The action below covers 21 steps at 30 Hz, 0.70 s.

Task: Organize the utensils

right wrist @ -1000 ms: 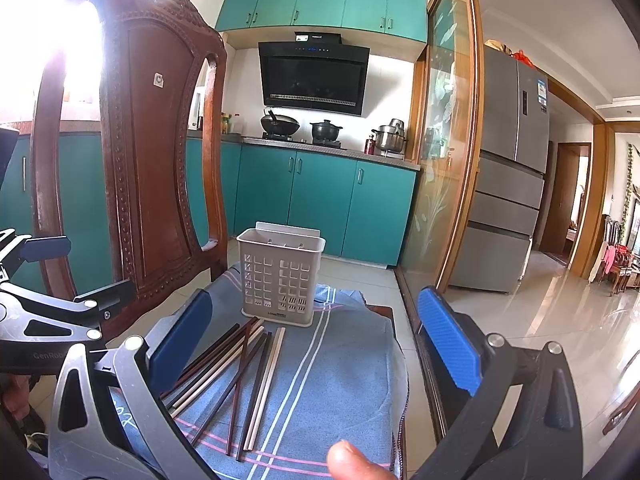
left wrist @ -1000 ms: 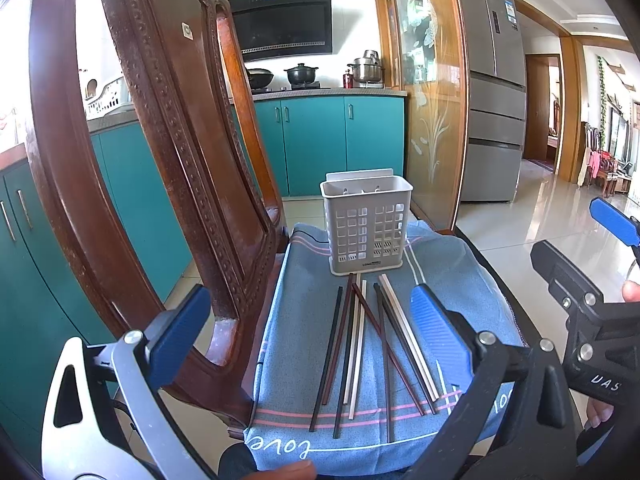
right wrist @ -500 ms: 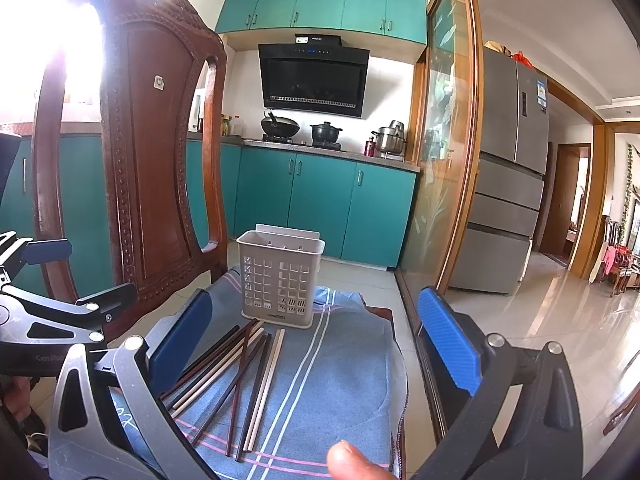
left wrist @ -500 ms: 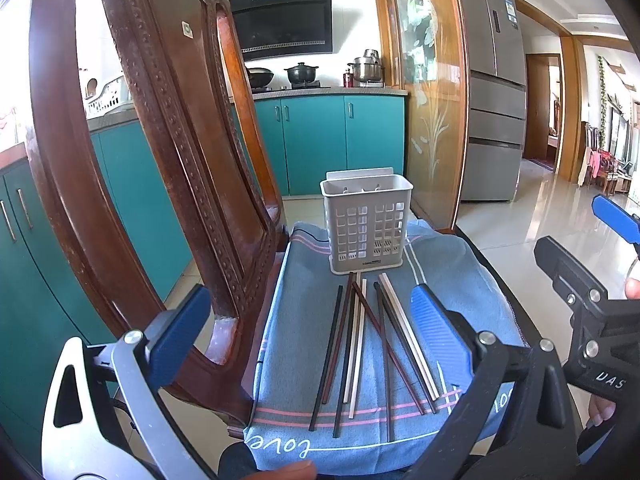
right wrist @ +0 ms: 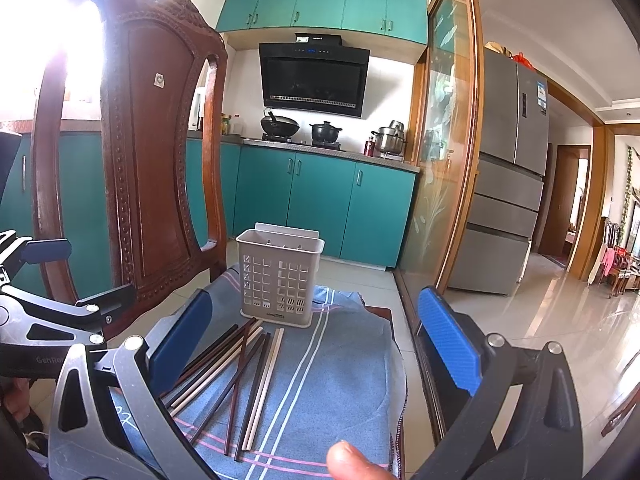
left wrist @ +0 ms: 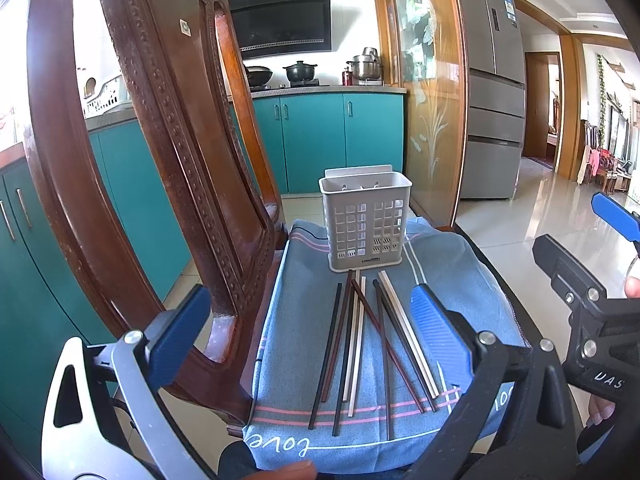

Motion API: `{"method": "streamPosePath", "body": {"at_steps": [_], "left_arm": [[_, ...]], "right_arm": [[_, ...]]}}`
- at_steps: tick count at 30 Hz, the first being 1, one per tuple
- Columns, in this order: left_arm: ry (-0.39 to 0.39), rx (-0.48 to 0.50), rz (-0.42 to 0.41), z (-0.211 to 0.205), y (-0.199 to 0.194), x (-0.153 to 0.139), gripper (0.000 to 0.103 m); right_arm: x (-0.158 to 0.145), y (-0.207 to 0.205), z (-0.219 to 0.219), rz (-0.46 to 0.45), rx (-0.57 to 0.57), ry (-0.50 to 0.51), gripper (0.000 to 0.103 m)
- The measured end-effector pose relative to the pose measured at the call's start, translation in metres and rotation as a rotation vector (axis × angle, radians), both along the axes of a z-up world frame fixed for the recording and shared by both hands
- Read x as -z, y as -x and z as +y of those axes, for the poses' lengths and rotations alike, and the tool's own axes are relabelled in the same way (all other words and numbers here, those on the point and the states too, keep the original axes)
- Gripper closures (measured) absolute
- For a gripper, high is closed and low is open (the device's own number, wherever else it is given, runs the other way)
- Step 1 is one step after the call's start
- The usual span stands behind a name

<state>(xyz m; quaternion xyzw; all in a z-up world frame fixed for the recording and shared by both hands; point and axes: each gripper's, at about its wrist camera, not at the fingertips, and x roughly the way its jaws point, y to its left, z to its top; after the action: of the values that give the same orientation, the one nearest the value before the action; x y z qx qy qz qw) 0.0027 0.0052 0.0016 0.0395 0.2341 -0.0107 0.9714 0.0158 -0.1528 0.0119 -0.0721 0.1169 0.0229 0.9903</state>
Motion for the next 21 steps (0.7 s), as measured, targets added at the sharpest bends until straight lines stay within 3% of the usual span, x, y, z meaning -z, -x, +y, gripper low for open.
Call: {"method": "streamPosePath", "body": {"at_steps": [12, 21], "left_arm": [[-0.004, 0.001, 0.013, -0.001, -0.002, 0.003, 0.004], [-0.02, 0.027, 0.153, -0.006, -0.024, 0.036, 0.004]], "right_arm": [[0.003, -0.008, 0.0, 0.025, 0.029, 0.016, 0.003], [0.061, -0.071, -0.006, 0.365, 0.122, 0.099, 0.003]]}}
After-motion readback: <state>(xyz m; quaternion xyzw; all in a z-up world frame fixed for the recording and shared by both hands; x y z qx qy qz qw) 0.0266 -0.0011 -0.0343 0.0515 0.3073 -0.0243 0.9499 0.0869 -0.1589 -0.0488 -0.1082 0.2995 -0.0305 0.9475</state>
